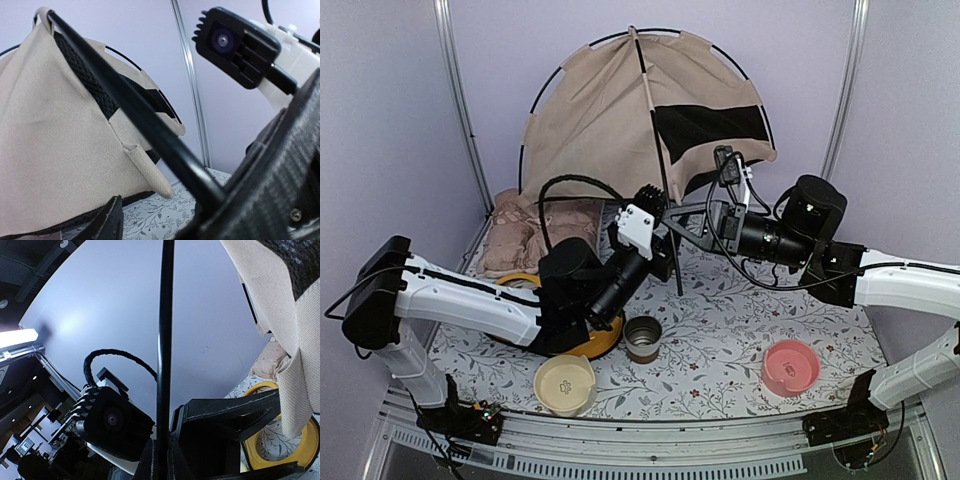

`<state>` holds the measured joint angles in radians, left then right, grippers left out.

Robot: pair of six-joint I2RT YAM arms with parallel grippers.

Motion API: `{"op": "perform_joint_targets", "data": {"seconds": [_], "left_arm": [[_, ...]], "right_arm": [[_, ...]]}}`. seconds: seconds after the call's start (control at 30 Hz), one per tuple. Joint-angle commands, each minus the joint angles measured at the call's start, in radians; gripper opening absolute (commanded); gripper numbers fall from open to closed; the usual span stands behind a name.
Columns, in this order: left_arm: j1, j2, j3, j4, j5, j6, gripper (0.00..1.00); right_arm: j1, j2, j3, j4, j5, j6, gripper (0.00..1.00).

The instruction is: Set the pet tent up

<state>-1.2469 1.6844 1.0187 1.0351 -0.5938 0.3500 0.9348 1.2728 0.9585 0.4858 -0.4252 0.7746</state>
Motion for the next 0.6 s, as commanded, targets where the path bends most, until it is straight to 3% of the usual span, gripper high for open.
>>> {"op": "perform_joint_targets", "data": {"seconds": [0.0, 0.43, 0.57], "left_arm": [[-0.001, 0.005, 0.044, 0.035, 0.007, -0.006, 0.41], [0.01, -0.037, -0.003, -0.005, 0.008, -0.048, 0.0], [0.01, -0.052, -0.032, -0.011, 0.009, -0.061, 0.0]], "right_arm": [[-0.005, 0.002, 0.013, 0.002, 0.052, 0.008, 0.0], [-0.004, -0.015, 0.011, -0.02, 0.086, -0.008, 0.0], [-0.005, -0.013, 0.014, -0.027, 0.09, -0.013, 0.0]]}}
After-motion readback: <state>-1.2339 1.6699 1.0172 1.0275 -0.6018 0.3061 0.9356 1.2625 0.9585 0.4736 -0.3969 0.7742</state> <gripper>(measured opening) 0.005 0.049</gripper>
